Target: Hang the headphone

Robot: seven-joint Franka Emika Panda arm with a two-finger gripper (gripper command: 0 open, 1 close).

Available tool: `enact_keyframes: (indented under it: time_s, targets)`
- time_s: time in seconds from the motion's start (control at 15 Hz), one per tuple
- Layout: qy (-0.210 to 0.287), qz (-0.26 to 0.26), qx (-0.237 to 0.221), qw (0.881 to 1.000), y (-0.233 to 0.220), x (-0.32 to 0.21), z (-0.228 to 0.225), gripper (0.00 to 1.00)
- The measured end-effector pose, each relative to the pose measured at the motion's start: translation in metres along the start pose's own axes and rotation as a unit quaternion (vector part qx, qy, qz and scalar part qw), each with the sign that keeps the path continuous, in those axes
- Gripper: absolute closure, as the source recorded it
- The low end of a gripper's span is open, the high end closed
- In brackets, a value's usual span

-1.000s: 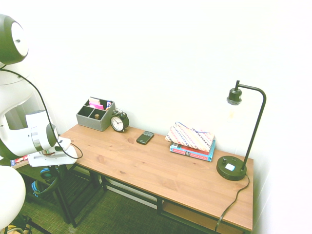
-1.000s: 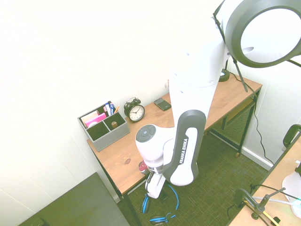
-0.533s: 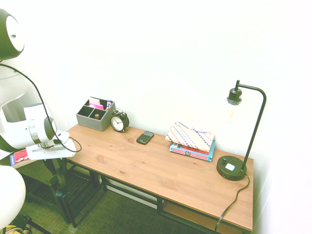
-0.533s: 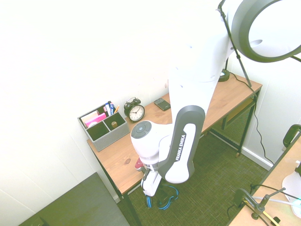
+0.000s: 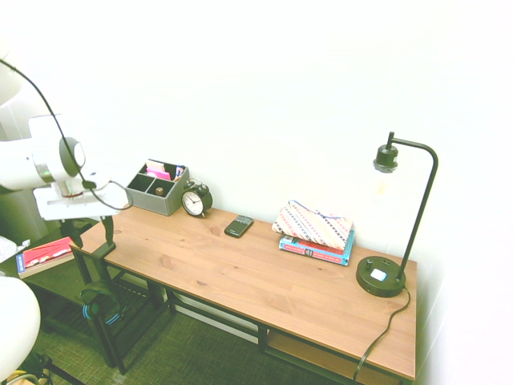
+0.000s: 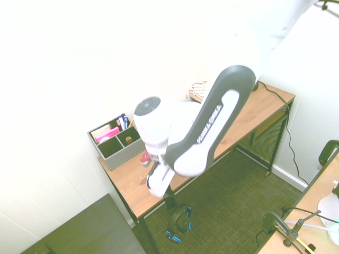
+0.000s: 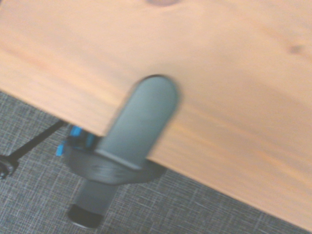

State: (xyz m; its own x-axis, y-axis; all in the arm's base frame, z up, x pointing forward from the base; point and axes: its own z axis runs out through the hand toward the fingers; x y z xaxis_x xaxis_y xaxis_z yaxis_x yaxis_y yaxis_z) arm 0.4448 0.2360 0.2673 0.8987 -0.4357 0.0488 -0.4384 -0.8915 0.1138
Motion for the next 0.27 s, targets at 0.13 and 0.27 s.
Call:
enact_keyframes:
  time_s: [0.13,0.27]
  targets:
    - [-0.002,0.043,0.018,0.999,0.069,0.061,-0.043,0.00]
    - [-0.004,0.078,0.032,0.996,0.143,0.095,-0.081,0.00]
